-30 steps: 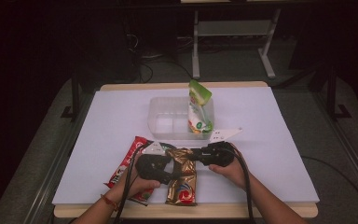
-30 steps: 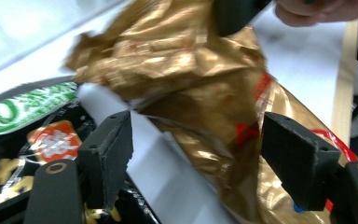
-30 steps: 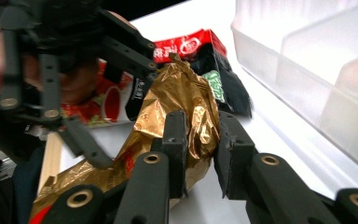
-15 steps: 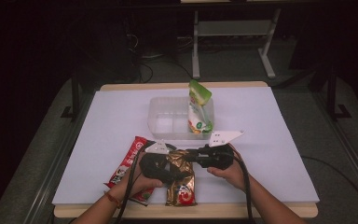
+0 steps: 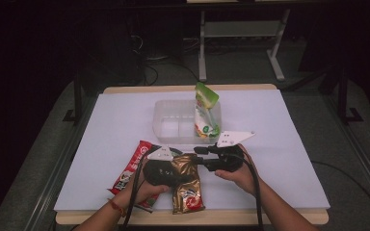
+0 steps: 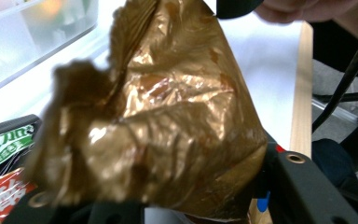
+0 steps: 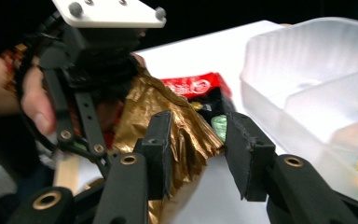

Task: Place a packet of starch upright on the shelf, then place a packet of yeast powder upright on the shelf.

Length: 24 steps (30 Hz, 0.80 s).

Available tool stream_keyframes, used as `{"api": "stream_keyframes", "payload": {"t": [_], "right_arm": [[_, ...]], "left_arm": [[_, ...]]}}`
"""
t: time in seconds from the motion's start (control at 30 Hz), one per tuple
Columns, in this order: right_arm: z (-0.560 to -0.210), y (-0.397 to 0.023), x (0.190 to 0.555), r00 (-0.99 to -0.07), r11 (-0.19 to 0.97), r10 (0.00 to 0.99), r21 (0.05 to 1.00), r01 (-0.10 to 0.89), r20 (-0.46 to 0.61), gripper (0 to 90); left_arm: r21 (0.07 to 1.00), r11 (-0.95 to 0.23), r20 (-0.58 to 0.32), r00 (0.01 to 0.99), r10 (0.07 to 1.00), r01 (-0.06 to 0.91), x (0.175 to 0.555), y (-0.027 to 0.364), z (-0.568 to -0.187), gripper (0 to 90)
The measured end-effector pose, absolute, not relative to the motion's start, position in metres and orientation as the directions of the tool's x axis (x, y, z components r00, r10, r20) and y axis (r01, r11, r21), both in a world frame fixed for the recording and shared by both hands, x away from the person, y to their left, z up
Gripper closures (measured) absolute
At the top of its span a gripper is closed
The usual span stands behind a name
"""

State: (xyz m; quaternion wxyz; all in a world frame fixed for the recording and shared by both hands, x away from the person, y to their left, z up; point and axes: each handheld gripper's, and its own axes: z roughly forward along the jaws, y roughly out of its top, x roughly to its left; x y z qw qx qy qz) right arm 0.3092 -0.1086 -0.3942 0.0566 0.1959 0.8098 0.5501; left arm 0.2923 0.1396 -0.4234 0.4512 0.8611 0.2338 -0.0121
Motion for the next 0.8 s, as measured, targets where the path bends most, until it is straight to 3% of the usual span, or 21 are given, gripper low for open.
{"api": "stream_keyframes", "payload": {"t": [0.3, 0.53, 0.67, 0.8], "right_arm": [[-0.389, -0.129, 0.307, -0.882, 0.402, 0.471, 0.886, 0.232, 0.017, 45.6], [-0.404, -0.162, 0.299, -0.813, 0.538, 0.572, 0.797, 0.274, -0.106, 36.3], [-0.416, -0.186, 0.294, -0.771, 0.551, 0.621, 0.778, 0.302, -0.141, 32.4], [-0.416, -0.210, 0.298, -0.720, 0.485, 0.684, 0.810, 0.329, -0.117, 29.5]], "left_arm": [[0.791, -0.453, -0.233, 0.887, 0.398, 0.411, 0.291, 0.143, -0.418, 63.8], [0.808, -0.413, -0.242, 0.876, 0.418, 0.421, 0.290, 0.147, -0.413, 65.2], [0.823, -0.393, -0.230, 0.874, 0.429, 0.410, 0.288, 0.147, -0.406, 65.5], [0.842, -0.379, -0.206, 0.878, 0.432, 0.384, 0.286, 0.148, -0.398, 65.7]]}}
